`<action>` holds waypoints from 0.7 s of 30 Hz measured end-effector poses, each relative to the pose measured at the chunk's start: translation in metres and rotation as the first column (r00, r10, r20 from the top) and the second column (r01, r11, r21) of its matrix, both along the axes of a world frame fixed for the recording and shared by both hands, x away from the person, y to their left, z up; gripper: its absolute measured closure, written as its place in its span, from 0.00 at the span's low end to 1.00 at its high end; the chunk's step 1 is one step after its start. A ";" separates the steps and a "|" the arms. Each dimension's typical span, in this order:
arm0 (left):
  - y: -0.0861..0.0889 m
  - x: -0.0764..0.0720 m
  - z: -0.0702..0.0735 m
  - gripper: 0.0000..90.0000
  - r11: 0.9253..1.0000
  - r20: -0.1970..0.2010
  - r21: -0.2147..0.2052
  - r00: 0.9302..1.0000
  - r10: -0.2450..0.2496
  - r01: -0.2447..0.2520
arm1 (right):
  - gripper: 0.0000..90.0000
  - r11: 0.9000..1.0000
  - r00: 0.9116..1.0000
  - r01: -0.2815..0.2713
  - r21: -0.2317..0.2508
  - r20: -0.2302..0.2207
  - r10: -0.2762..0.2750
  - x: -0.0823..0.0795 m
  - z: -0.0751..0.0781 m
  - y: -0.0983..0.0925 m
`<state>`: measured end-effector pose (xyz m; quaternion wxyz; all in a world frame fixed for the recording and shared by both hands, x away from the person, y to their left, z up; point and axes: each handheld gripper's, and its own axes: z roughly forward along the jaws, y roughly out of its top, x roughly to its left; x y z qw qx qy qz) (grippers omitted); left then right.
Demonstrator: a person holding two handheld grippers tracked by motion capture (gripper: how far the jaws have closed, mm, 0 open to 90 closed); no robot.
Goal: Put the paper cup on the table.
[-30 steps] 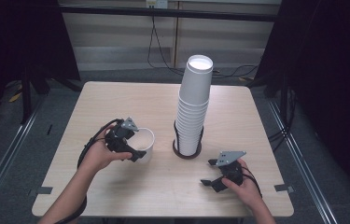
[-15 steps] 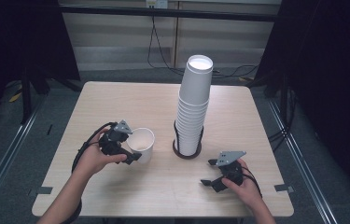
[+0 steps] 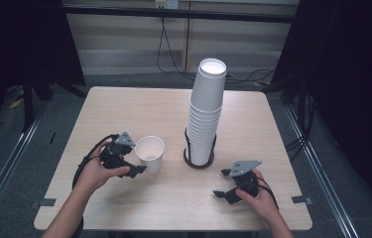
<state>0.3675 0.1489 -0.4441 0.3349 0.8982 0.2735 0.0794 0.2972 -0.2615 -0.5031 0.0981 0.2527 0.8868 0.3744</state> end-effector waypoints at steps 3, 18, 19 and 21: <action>0.003 -0.002 -0.003 0.15 1.000 0.000 0.004 1.000 0.001 -0.001 | 0.17 1.000 1.000 0.001 0.001 0.000 -0.001 0.000 0.000 0.000; 0.029 -0.013 -0.012 0.16 0.999 0.023 -0.018 0.999 0.033 -0.033 | 0.17 1.000 1.000 -0.001 0.000 0.001 0.001 0.000 0.000 0.000; 0.030 -0.013 -0.013 0.16 0.999 0.020 -0.026 0.999 0.038 -0.038 | 0.17 1.000 1.000 -0.001 0.000 0.001 0.001 0.000 0.000 0.000; 0.032 -0.014 -0.016 0.16 0.999 0.014 -0.021 0.999 0.043 -0.042 | 0.17 1.000 1.000 -0.001 0.000 0.001 0.001 0.000 0.000 0.000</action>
